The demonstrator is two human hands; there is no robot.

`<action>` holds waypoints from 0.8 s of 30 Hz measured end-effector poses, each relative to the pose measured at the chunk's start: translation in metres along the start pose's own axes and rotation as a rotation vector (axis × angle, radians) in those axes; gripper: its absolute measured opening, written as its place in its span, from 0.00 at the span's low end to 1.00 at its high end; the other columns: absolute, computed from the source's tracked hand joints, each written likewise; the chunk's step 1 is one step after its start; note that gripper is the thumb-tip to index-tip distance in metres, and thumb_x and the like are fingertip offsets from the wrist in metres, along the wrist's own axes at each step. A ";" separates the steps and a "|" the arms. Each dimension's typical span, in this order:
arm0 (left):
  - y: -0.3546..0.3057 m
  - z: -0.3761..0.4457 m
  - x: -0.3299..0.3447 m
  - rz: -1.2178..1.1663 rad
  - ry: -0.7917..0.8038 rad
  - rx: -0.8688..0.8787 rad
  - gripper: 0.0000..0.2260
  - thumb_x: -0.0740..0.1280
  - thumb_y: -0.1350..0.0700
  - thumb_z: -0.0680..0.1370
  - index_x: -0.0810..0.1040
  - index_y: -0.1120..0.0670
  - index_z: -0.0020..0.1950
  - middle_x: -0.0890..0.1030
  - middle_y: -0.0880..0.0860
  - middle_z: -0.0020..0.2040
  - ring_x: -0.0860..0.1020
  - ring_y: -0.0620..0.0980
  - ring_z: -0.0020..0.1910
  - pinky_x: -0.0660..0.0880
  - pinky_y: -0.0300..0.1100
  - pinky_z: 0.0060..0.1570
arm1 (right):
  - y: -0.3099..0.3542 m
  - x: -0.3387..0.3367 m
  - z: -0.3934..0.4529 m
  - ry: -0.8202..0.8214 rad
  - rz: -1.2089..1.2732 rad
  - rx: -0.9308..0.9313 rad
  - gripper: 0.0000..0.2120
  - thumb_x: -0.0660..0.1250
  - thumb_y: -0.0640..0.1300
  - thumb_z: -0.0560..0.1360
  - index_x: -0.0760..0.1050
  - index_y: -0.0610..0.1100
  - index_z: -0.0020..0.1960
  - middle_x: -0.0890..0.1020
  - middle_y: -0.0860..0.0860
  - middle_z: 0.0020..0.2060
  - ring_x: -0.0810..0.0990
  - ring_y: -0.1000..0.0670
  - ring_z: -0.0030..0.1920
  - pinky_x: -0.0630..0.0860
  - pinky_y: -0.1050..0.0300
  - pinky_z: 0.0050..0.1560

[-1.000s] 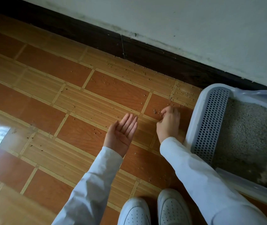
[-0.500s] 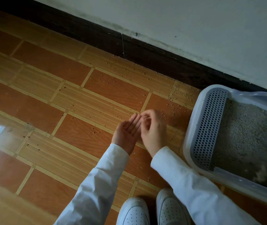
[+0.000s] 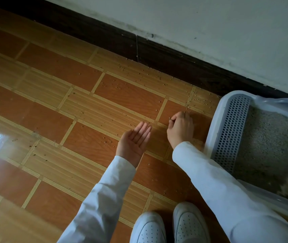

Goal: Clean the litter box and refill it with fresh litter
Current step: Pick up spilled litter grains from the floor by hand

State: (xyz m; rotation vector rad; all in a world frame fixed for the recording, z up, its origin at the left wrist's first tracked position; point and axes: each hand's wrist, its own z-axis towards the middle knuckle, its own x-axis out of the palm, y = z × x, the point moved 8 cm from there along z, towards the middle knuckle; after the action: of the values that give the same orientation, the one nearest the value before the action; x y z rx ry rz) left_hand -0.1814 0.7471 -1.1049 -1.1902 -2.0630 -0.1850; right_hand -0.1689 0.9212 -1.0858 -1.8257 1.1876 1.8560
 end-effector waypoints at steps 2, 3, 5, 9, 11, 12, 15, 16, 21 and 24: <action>0.003 0.001 -0.003 0.020 -0.007 -0.004 0.19 0.51 0.58 0.80 0.73 0.65 0.63 0.78 0.61 0.61 0.77 0.58 0.61 0.71 0.49 0.64 | 0.009 -0.009 -0.012 -0.016 0.096 -0.063 0.04 0.64 0.42 0.77 0.73 0.43 0.50 0.77 0.46 0.51 0.74 0.48 0.52 0.74 0.54 0.53; 0.006 0.002 -0.003 0.030 -0.011 -0.010 0.19 0.51 0.58 0.80 0.73 0.65 0.63 0.78 0.61 0.61 0.76 0.58 0.61 0.69 0.49 0.65 | 0.017 -0.013 -0.024 -0.024 0.164 -0.128 0.03 0.64 0.42 0.77 0.72 0.43 0.49 0.76 0.48 0.49 0.74 0.49 0.50 0.75 0.54 0.50; 0.012 0.002 -0.004 0.053 -0.016 -0.034 0.19 0.51 0.57 0.79 0.74 0.64 0.63 0.78 0.61 0.61 0.76 0.56 0.61 0.68 0.48 0.66 | 0.035 -0.017 -0.057 -0.013 0.276 -0.281 0.02 0.64 0.41 0.76 0.72 0.44 0.48 0.75 0.50 0.46 0.73 0.51 0.47 0.75 0.55 0.45; 0.030 -0.006 -0.004 0.018 0.001 -0.125 0.19 0.51 0.57 0.80 0.78 0.63 0.58 0.80 0.59 0.58 0.79 0.55 0.57 0.72 0.45 0.62 | 0.037 -0.012 -0.110 0.031 0.431 -0.386 0.03 0.65 0.41 0.76 0.74 0.44 0.50 0.75 0.51 0.47 0.73 0.55 0.47 0.74 0.64 0.44; 0.038 -0.012 -0.007 -0.016 0.000 -0.160 0.19 0.51 0.58 0.80 0.79 0.64 0.55 0.81 0.60 0.56 0.81 0.54 0.54 0.78 0.43 0.54 | 0.015 -0.012 -0.114 -0.016 0.485 -0.316 0.05 0.65 0.42 0.77 0.74 0.45 0.52 0.75 0.51 0.48 0.73 0.54 0.48 0.74 0.63 0.44; 0.040 -0.014 -0.010 -0.033 -0.008 -0.162 0.19 0.52 0.58 0.80 0.79 0.65 0.56 0.82 0.60 0.55 0.82 0.55 0.53 0.79 0.44 0.52 | 0.001 -0.013 -0.111 -0.059 0.461 -0.260 0.07 0.65 0.43 0.77 0.74 0.45 0.54 0.76 0.50 0.49 0.73 0.53 0.49 0.74 0.61 0.45; 0.037 -0.018 -0.018 -0.074 -0.032 -0.133 0.18 0.52 0.59 0.80 0.76 0.67 0.59 0.81 0.62 0.57 0.80 0.57 0.56 0.76 0.49 0.56 | -0.032 -0.013 -0.094 -0.144 0.277 -0.070 0.15 0.66 0.46 0.76 0.74 0.44 0.61 0.75 0.46 0.55 0.73 0.51 0.53 0.75 0.57 0.49; 0.036 -0.018 -0.019 -0.081 -0.036 -0.125 0.18 0.52 0.59 0.80 0.75 0.67 0.59 0.80 0.62 0.57 0.79 0.58 0.57 0.76 0.50 0.57 | -0.037 -0.011 -0.087 -0.143 0.229 -0.038 0.17 0.67 0.46 0.75 0.73 0.44 0.62 0.74 0.45 0.57 0.72 0.49 0.54 0.75 0.56 0.51; 0.027 -0.020 -0.016 -0.080 -0.033 -0.095 0.18 0.52 0.59 0.80 0.75 0.67 0.59 0.80 0.63 0.58 0.78 0.60 0.58 0.75 0.52 0.57 | -0.041 -0.007 -0.060 -0.160 0.054 0.001 0.22 0.67 0.46 0.75 0.69 0.43 0.67 0.71 0.43 0.64 0.70 0.45 0.61 0.74 0.48 0.60; 0.023 -0.021 -0.011 -0.072 -0.018 -0.081 0.18 0.52 0.60 0.79 0.75 0.68 0.59 0.80 0.63 0.58 0.78 0.61 0.58 0.75 0.52 0.57 | -0.043 -0.012 -0.063 -0.229 0.128 0.036 0.24 0.66 0.43 0.76 0.65 0.42 0.70 0.66 0.44 0.68 0.70 0.45 0.65 0.74 0.51 0.62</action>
State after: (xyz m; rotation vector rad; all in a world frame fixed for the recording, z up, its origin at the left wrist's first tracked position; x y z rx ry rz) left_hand -0.1490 0.7427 -1.1017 -1.1710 -2.1335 -0.2953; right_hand -0.0934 0.9080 -1.0812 -1.5011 1.2690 2.0346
